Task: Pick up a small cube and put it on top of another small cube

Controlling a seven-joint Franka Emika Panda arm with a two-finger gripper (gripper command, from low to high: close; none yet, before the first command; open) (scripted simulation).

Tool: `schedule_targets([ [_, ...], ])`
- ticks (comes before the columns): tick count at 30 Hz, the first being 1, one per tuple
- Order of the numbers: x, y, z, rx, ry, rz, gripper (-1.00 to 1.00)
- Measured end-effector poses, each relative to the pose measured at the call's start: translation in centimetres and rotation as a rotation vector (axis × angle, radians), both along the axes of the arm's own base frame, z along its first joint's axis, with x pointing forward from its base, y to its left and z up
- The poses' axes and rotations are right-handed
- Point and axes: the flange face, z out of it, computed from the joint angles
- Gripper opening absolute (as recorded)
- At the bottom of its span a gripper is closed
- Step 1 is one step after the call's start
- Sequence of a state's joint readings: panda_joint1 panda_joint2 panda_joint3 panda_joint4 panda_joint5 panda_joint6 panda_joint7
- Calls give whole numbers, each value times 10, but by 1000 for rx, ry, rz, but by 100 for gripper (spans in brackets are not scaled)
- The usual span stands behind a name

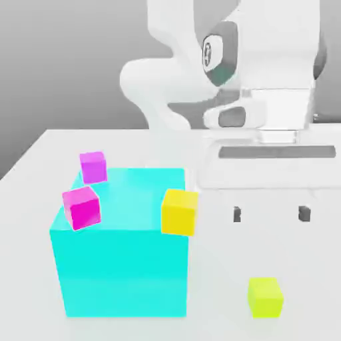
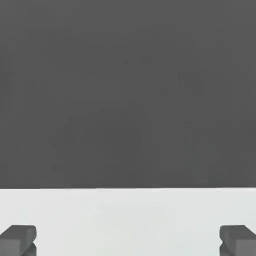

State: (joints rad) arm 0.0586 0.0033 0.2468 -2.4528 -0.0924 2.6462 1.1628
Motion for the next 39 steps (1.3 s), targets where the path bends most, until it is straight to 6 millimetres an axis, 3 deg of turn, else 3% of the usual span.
schedule_targets([
  [5,-31,25,-90,9,143,7,0],
  [7,-47,26,-117,-11,182,18,0],
  [11,-52,27,-166,-15,194,21,0],
  [12,-53,27,-178,-17,195,22,-100],
  [18,-53,27,-183,-17,194,22,-100],
  [20,-53,27,-172,-16,194,22,-100],
  [24,-53,29,-129,-18,194,26,-100],
  [26,-46,35,-110,-41,186,27,-100],
  [29,-29,28,-74,-105,160,-31,-100],
  [35,-1,-8,7,-274,83,-228,-100],
  [39,3,-57,65,-394,32,-436,-100],
])
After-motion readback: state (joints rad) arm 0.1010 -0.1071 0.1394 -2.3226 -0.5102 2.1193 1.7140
